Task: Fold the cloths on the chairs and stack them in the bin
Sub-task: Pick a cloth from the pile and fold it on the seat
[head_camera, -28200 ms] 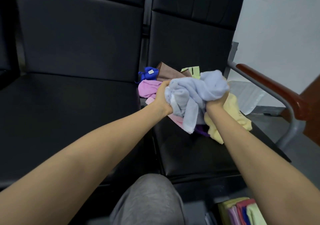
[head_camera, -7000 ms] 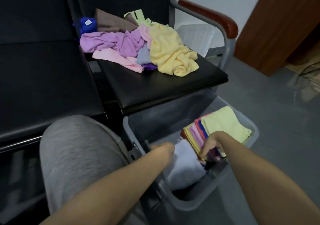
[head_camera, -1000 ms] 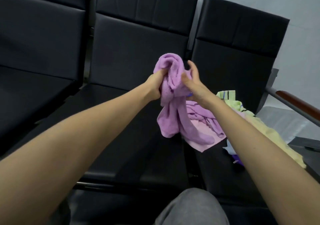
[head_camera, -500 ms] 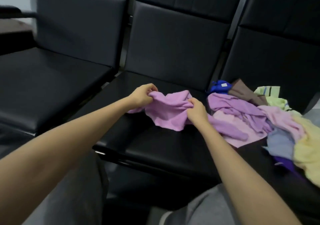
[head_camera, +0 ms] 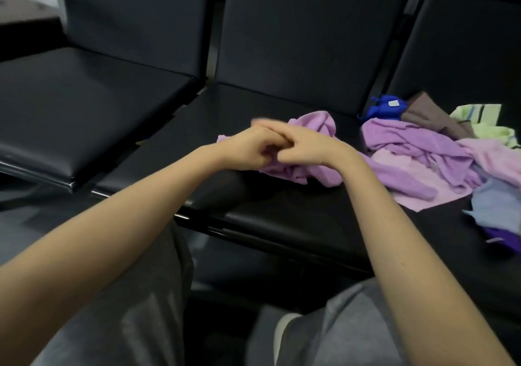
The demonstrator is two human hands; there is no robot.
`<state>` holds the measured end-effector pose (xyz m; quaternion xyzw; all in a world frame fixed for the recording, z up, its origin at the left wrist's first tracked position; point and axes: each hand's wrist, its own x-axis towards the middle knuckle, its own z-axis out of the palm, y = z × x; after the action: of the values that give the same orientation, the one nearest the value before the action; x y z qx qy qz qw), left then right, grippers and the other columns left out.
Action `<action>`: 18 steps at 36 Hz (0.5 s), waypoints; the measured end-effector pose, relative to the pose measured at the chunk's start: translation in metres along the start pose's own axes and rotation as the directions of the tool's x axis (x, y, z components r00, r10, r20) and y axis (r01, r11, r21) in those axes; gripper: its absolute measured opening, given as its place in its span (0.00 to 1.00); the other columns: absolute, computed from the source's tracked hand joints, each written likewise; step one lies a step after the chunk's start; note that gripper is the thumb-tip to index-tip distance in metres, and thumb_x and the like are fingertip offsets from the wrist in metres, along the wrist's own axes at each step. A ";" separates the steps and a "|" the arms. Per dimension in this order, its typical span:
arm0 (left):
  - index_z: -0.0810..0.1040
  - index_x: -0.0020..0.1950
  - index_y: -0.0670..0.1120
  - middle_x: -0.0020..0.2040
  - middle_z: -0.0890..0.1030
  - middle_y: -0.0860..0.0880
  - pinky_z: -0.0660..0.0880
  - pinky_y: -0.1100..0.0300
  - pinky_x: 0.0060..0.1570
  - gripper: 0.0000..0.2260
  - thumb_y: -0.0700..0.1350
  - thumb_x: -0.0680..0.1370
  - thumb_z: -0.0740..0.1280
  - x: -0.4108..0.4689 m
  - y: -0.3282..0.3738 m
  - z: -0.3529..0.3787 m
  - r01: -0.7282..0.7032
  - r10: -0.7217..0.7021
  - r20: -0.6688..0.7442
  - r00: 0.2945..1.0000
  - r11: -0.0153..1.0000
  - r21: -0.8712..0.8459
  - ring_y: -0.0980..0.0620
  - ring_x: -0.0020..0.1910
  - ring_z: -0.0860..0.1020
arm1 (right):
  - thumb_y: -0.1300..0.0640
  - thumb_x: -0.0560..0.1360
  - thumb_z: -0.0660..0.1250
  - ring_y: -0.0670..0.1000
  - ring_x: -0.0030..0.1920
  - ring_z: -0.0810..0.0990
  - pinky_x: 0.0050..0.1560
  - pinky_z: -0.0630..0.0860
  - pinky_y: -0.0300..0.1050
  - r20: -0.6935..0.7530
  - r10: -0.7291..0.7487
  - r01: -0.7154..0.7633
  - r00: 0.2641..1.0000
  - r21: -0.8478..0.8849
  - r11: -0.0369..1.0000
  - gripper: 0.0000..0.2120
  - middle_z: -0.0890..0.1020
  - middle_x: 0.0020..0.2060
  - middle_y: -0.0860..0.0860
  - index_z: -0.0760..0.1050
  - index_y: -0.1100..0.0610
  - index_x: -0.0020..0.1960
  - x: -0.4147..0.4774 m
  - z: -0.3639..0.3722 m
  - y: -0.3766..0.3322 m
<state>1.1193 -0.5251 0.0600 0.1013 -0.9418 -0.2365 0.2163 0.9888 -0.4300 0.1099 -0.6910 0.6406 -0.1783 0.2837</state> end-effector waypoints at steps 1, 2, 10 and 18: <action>0.82 0.43 0.38 0.33 0.73 0.65 0.65 0.76 0.37 0.07 0.29 0.70 0.67 0.000 0.002 0.003 0.001 -0.001 0.009 1.000 1.000 -0.007 0.70 0.36 0.73 | 0.69 0.73 0.60 0.28 0.32 0.76 0.32 0.72 0.27 0.054 0.038 -0.035 0.998 -0.056 0.998 0.33 0.77 0.35 0.33 0.61 0.45 0.73 0.000 0.001 0.001; 0.82 0.41 0.38 0.30 0.71 0.67 0.65 0.78 0.36 0.07 0.28 0.70 0.68 0.000 0.004 0.005 -0.001 0.001 0.015 1.000 1.000 -0.017 0.72 0.35 0.72 | 0.68 0.73 0.62 0.28 0.31 0.75 0.31 0.71 0.25 0.054 0.072 -0.066 0.996 -0.107 0.992 0.31 0.77 0.31 0.31 0.62 0.46 0.71 0.001 0.002 0.003; 0.81 0.37 0.36 0.33 0.69 0.66 0.63 0.83 0.40 0.07 0.28 0.68 0.65 0.006 0.022 0.017 -0.099 0.095 -0.068 0.993 0.993 -0.060 0.74 0.36 0.72 | 0.64 0.71 0.68 0.47 0.43 0.77 0.47 0.78 0.46 0.007 0.151 -0.140 0.988 -0.333 0.933 0.26 0.77 0.44 0.47 0.67 0.42 0.62 -0.003 -0.008 0.006; 0.83 0.48 0.43 0.43 0.80 0.55 0.72 0.71 0.44 0.10 0.34 0.72 0.65 0.008 0.021 0.021 -0.042 0.040 -0.079 0.996 0.999 -0.027 0.59 0.42 0.77 | 0.59 0.68 0.70 0.51 0.45 0.75 0.51 0.73 0.47 0.034 0.214 -0.181 0.976 -0.422 0.888 0.17 0.78 0.40 0.45 0.72 0.35 0.39 -0.014 -0.012 0.024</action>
<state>1.1006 -0.5014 0.0565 0.0882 -0.9310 -0.2412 0.2593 0.9614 -0.4187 0.1062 -0.6733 0.7189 0.0198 0.1716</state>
